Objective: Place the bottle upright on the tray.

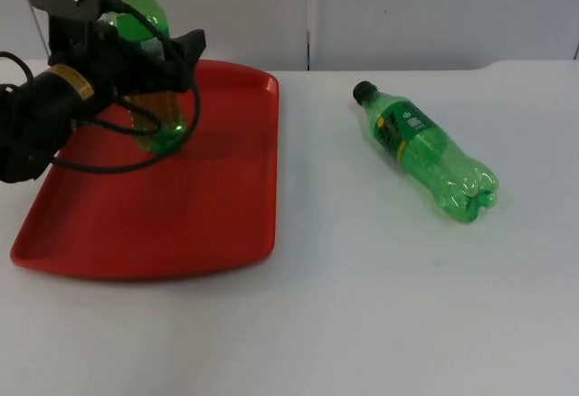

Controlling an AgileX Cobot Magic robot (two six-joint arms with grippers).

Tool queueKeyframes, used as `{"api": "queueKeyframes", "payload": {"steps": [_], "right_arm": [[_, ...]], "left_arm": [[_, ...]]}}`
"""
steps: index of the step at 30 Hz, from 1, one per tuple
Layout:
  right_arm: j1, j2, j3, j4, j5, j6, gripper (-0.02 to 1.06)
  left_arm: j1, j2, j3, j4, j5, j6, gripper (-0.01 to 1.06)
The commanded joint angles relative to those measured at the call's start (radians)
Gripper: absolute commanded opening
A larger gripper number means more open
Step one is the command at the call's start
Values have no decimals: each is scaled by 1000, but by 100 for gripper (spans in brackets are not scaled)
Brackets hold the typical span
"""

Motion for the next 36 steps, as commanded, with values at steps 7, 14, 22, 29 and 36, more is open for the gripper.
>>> {"api": "queueKeyframes", "payload": {"steps": [7, 14, 22, 29, 36], "right_arm": [[-6, -5, 2, 0, -5, 0, 105], [-6, -5, 2, 0, -5, 0, 105], [-6, -5, 2, 0, -5, 0, 105], [-6, -5, 2, 0, -5, 0, 105], [-6, -5, 2, 0, -5, 0, 105]], "left_arm": [[2, -9, 1, 27, -1, -17, 90], [4, -10, 1, 109, 1, -35, 90], [4, -10, 1, 89, 43, -35, 102], [4, -10, 1, 72, 86, -35, 105], [4, -17, 22, 28, 102, -32, 105]]}}
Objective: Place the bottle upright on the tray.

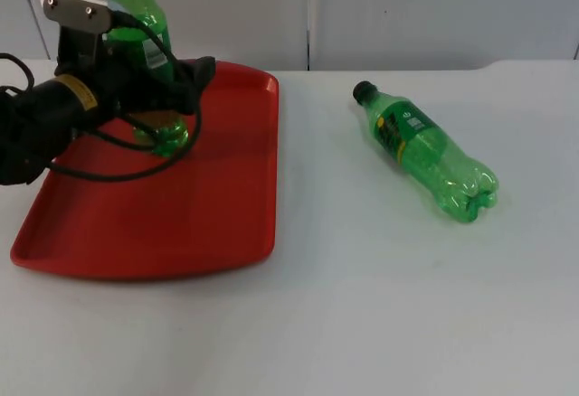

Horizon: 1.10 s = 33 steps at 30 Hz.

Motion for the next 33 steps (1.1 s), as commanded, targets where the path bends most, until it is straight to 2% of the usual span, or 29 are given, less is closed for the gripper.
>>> {"api": "queueKeyframes", "payload": {"steps": [1, 15, 27, 31, 33], "right_arm": [[-6, -5, 2, 0, -5, 0, 105], [-6, -5, 2, 0, -5, 0, 105], [-6, -5, 2, 0, -5, 0, 105], [-6, -5, 2, 0, -5, 0, 105], [-6, -5, 2, 0, -5, 0, 105]], "left_arm": [[2, -16, 19, -47, -1, -6, 105], [2, -111, 162, -84, -5, 25, 105], [2, -262, 356, -86, 6, 21, 105], [2, -339, 429, -88, 30, 19, 105], [2, -398, 456, -88, 106, 11, 105]]}}
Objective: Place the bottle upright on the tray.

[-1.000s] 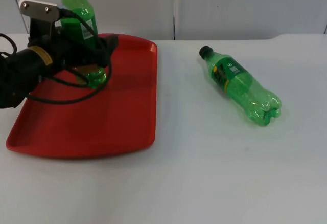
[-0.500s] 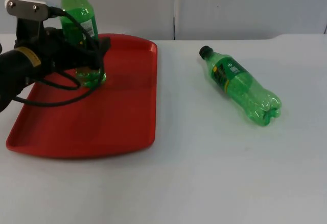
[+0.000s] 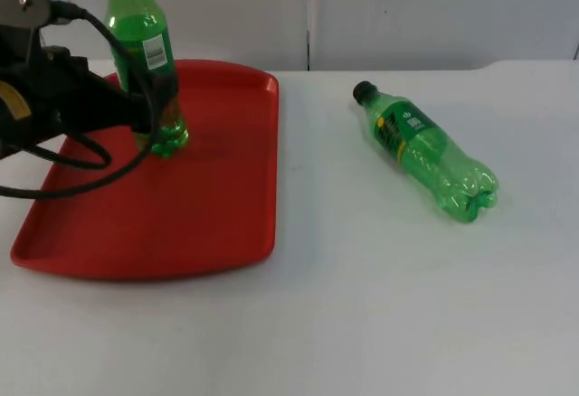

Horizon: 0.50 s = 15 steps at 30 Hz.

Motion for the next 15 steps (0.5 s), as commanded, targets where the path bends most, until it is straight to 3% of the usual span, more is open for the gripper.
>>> {"api": "queueKeyframes", "payload": {"steps": [1, 4, 6, 7, 8, 11, 15], "right_arm": [[-6, -5, 2, 0, -5, 0, 105], [-6, -5, 2, 0, -5, 0, 105], [-6, -5, 2, 0, -5, 0, 105], [-6, -5, 2, 0, -5, 0, 105], [-6, -5, 2, 0, -5, 0, 105], [-6, -5, 2, 0, -5, 0, 105], [-6, -5, 2, 0, -5, 0, 105]], "left_arm": [[2, -51, 20, -11, 60, -14, 105], [2, -136, 29, -13, 176, -52, 105], [2, -245, 29, -13, 361, -88, 105], [2, -293, 29, -13, 411, -100, 105], [2, -293, 29, -13, 411, -100, 105], [2, -430, 29, -13, 556, -102, 105], [2, -563, 29, -13, 660, -102, 105]]}}
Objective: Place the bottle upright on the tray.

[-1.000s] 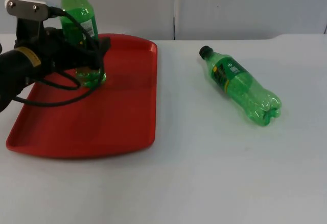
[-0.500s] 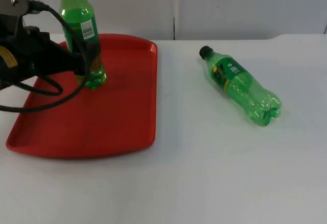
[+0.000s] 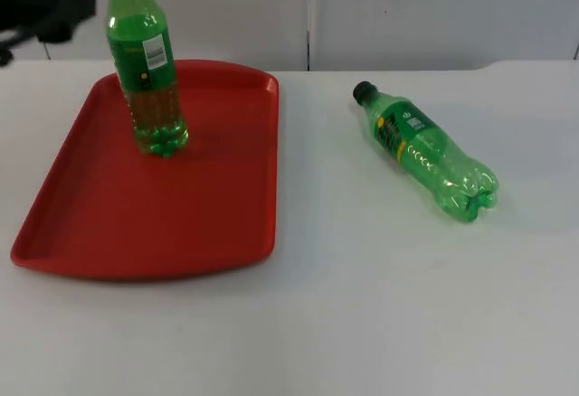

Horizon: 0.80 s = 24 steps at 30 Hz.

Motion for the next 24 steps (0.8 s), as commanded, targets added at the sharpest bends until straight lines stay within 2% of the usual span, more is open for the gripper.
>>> {"api": "queueKeyframes", "payload": {"steps": [1, 3, 4, 8, 9, 13, 14, 18, 19, 23, 24], "right_arm": [[-6, -5, 2, 0, -5, 0, 105], [-6, -5, 2, 0, -5, 0, 105], [-6, -5, 2, 0, -5, 0, 105], [-6, -5, 2, 0, -5, 0, 105], [-6, -5, 2, 0, -5, 0, 105], [-6, -5, 2, 0, -5, 0, 105], [-6, -5, 2, 0, -5, 0, 105], [-6, -5, 2, 0, -5, 0, 105], [-6, -5, 2, 0, -5, 0, 105], [-6, -5, 2, 0, -5, 0, 105], [-6, -5, 2, 0, -5, 0, 105]], "left_arm": [[2, -92, 6, -15, 83, -14, 105], [2, -174, 6, -15, 153, -39, 105], [2, -174, 6, -15, 153, -39, 105], [2, -333, 6, -15, 271, -41, 105], [2, -333, 6, -15, 271, -41, 105], [2, -482, 6, -38, 401, -41, 105], [2, -482, 6, -38, 401, -41, 105], [2, -582, 6, -55, 522, -41, 105], [2, -582, 6, -55, 522, -41, 105], [2, -659, 6, -87, 639, -41, 105], [2, -659, 6, -87, 639, -41, 105]]}}
